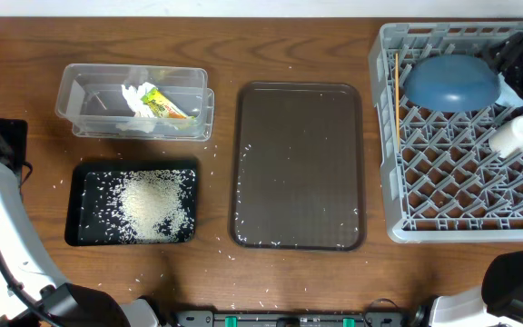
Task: Sort waste into correct bins and load items into the dishwasher rack
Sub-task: 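Lower the plate upright into the rack slots and open the right gripper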
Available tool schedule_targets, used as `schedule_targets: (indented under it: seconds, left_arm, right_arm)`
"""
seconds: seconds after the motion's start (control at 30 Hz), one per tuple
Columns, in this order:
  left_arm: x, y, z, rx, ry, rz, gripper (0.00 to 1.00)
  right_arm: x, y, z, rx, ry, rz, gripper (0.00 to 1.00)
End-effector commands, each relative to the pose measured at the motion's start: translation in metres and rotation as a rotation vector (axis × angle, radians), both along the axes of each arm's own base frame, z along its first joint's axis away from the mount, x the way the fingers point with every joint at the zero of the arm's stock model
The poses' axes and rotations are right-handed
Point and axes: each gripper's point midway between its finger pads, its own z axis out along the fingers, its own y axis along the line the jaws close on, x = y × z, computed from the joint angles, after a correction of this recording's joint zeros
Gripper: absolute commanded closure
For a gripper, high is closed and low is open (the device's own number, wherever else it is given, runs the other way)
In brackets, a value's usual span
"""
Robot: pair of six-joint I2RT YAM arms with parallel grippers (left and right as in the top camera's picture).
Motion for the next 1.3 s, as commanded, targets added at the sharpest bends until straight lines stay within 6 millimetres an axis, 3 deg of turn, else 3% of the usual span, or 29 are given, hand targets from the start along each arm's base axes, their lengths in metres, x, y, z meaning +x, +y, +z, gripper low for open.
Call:
schedule_targets:
  seconds: [0.0,0.13,0.3,0.37,0.5,0.63,0.73,0.87,1.0,1.27]
  left_arm:
    - [-0.001,0.002,-0.001,0.002,0.011,0.002,0.02]
    - [-0.001,0.002,-0.001,0.002,0.011,0.002,0.02]
    - [-0.001,0.002,-0.001,0.002,0.011,0.002,0.02]
    - [-0.001,0.002,-0.001,0.002,0.011,0.002,0.02]
    - [-0.001,0.002,-0.001,0.002,0.011,0.002,0.02]
    - [-0.001,0.002,-0.001,0.002,0.011,0.002,0.02]
    - [-0.001,0.002,-0.001,0.002,0.011,0.002,0.02]
    - [-0.001,0.002,-0.001,0.001,0.011,0.002,0.02]
    - [-0.001,0.002,-0.001,0.002,0.011,0.002,0.02]
    - [-0.001,0.002,-0.001,0.002,0.011,0.002,0.02]
  right_arm:
    - [-0.001,-0.004,-0.002,-0.044,0.018,-0.034,0.42]
    - [0.002,-0.002,-0.003,-0.103,0.029,-0.051,0.43]
    - [0.019,-0.019,-0.011,-0.273,0.040,-0.149,0.59]
    - [0.032,-0.022,-0.020,-0.313,0.041,-0.168,0.60]
    - [0.072,-0.023,-0.049,-0.330,0.012,-0.162,0.62]
    - [0.101,-0.027,-0.092,-0.326,0.023,-0.158,0.63]
    - [0.102,-0.028,-0.126,-0.315,0.098,-0.146,0.66]
    - [0.083,-0.024,-0.145,-0.300,0.204,-0.129,0.75]
    - [0.058,-0.018,-0.133,-0.290,0.263,-0.118,0.89]
    - [0.012,-0.006,-0.051,-0.283,0.196,-0.143,0.84]
